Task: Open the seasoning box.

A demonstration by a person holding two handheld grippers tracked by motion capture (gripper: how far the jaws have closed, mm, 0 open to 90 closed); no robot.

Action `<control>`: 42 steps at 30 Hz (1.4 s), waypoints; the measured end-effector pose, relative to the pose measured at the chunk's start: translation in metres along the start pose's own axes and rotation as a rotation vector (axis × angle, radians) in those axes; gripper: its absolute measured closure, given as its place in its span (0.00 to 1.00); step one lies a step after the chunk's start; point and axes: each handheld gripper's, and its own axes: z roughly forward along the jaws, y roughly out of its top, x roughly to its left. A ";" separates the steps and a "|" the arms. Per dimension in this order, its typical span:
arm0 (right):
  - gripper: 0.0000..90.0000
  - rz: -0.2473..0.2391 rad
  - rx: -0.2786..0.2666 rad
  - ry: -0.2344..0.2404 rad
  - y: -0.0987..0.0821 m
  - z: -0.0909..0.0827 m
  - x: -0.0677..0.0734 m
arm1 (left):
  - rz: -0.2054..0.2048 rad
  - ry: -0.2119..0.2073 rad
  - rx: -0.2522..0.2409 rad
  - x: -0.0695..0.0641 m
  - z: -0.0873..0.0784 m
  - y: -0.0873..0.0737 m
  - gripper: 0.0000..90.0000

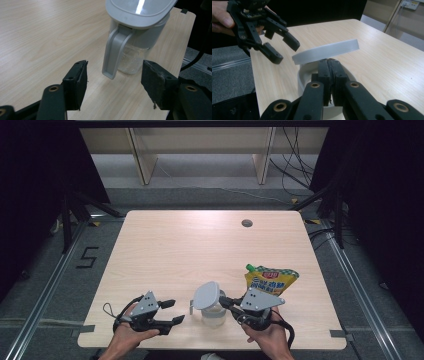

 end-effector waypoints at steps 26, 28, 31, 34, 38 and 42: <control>0.97 -0.059 -0.018 0.078 0.034 0.032 0.021 | -0.025 0.025 0.006 -0.001 0.000 -0.016 0.30; 0.97 -0.068 -0.015 0.082 0.035 0.029 0.021 | -0.015 0.016 0.002 0.001 0.000 -0.016 0.30; 0.94 -0.055 -0.027 0.067 0.031 0.018 0.016 | -0.025 0.032 0.016 0.001 -0.002 -0.017 0.29; 0.91 -0.019 -0.044 0.048 0.018 0.004 0.009 | -0.043 0.028 0.010 0.001 0.000 -0.018 0.29; 0.83 0.019 -0.045 0.042 -0.001 -0.012 -0.001 | -0.028 0.042 0.028 0.001 0.000 -0.018 0.28; 0.75 0.059 -0.045 0.003 -0.017 -0.027 -0.009 | -0.029 0.047 0.029 0.001 -0.001 -0.018 0.27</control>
